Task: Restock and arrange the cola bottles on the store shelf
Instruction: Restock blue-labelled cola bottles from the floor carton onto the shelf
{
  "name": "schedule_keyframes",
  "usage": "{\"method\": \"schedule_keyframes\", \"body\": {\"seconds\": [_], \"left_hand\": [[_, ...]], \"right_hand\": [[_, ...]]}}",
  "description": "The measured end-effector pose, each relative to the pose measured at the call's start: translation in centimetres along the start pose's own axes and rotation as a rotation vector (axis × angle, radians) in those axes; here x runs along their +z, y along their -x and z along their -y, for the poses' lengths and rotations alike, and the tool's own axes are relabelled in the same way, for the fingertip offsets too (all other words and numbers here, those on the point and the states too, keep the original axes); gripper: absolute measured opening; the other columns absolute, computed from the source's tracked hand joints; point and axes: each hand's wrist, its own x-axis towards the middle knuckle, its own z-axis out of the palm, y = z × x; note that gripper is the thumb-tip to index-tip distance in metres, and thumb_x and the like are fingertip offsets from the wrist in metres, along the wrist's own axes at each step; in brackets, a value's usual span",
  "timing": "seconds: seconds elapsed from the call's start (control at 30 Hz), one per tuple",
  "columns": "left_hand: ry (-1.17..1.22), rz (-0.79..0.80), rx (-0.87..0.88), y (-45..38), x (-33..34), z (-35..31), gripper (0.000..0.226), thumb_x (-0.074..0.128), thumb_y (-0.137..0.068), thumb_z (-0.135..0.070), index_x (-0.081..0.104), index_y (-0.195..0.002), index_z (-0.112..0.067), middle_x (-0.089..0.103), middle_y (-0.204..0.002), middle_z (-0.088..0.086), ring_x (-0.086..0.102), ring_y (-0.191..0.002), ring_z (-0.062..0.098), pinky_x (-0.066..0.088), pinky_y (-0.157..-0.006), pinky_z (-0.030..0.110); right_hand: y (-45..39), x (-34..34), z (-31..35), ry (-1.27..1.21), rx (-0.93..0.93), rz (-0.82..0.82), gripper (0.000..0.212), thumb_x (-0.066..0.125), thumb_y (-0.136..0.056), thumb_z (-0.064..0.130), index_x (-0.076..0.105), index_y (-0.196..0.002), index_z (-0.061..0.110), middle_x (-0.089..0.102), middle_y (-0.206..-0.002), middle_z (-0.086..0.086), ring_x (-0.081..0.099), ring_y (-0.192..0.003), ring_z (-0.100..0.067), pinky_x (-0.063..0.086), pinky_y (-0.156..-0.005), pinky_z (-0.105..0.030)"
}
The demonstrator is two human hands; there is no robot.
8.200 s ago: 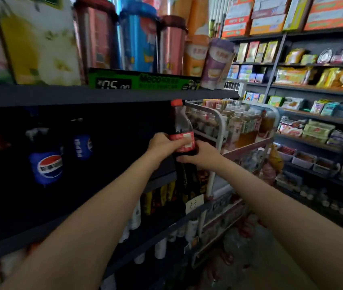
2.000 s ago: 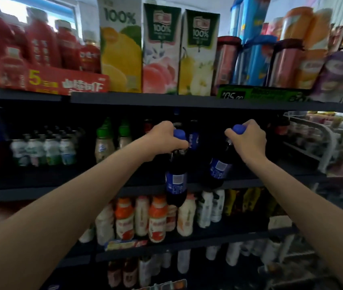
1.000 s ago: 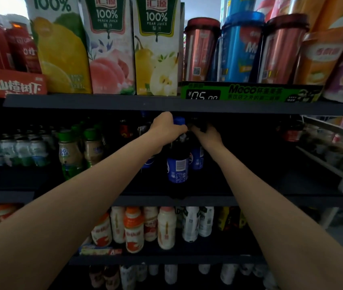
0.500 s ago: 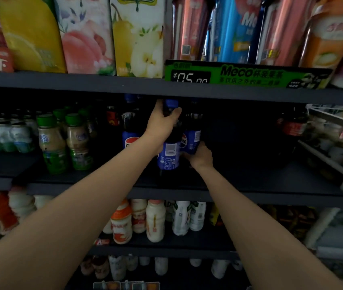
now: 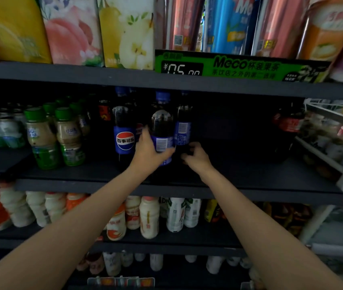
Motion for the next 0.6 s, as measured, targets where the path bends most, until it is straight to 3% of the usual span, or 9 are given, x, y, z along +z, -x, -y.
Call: {"method": "schedule_keyframes", "body": {"seconds": [0.07, 0.13, 0.27, 0.43, 0.5, 0.6], "left_hand": [[-0.140, 0.025, -0.099, 0.9, 0.8, 1.8, 0.072, 0.076, -0.073, -0.029, 0.035, -0.127, -0.003, 0.051, -0.127, 0.016, 0.049, -0.121, 0.033, 0.040, -0.102, 0.048], [-0.167, 0.042, -0.135, 0.8, 1.3, 1.9, 0.071, 0.075, -0.073, -0.034, 0.038, -0.125, -0.004, 0.051, -0.126, 0.016, 0.049, -0.119, 0.034, 0.042, -0.101, 0.046], [-0.190, 0.086, -0.080, -0.4, 2.6, 0.6, 0.070, 0.074, -0.075, -0.032, 0.039, -0.131, -0.005, 0.047, -0.129, 0.017, 0.046, -0.120, 0.029, 0.040, -0.096, 0.030], [-0.231, 0.100, -0.055, -1.4, 4.6, 0.0, 0.069, 0.072, -0.077, -0.034, 0.041, -0.132, -0.007, 0.047, -0.130, 0.017, 0.045, -0.121, 0.029, 0.040, -0.096, 0.033], [-0.214, 0.119, -0.086, -1.6, 5.0, 0.1, 0.067, 0.070, -0.079, -0.034, 0.040, -0.133, -0.008, 0.048, -0.129, 0.018, 0.046, -0.121, 0.030, 0.040, -0.097, 0.034], [-0.207, 0.217, -0.175, -2.0, 5.4, 0.5, 0.065, 0.064, -0.083, -0.041, 0.040, -0.135, -0.010, 0.050, -0.133, 0.016, 0.046, -0.124, 0.028, 0.041, -0.101, 0.034]], "right_hand": [[0.0, -0.2, -0.2, -0.016, 0.014, 0.034, 0.056, 0.055, -0.090, 0.013, 0.031, -0.141, 0.015, 0.048, -0.135, -0.011, 0.052, -0.116, -0.023, 0.047, -0.100, -0.035], [-0.1, -0.7, -0.3, -0.038, 0.020, 0.080, 0.058, 0.055, -0.090, 0.013, 0.030, -0.142, 0.018, 0.045, -0.137, -0.010, 0.050, -0.117, -0.022, 0.046, -0.102, -0.038], [0.1, -1.3, -0.2, -0.148, -0.009, 0.169, 0.059, 0.052, -0.089, 0.008, 0.030, -0.142, 0.020, 0.041, -0.141, -0.007, 0.049, -0.114, -0.018, 0.049, -0.094, -0.031], [-0.2, -3.0, -0.8, -0.031, -0.072, 0.257, 0.085, 0.061, -0.083, 0.004, 0.012, -0.150, 0.019, 0.031, -0.151, -0.004, 0.034, -0.135, -0.017, 0.030, -0.112, -0.029], [-0.1, -2.8, -0.9, 0.067, -0.115, 0.344, 0.092, 0.069, -0.080, 0.005, 0.010, -0.150, 0.019, 0.030, -0.150, -0.002, 0.030, -0.136, -0.013, 0.025, -0.107, -0.021], [-0.7, -1.6, -1.1, 0.109, -0.170, 0.280, 0.091, 0.073, -0.077, 0.009, 0.018, -0.148, 0.017, 0.035, -0.147, -0.003, 0.035, -0.134, -0.016, 0.029, -0.102, -0.020]]}}
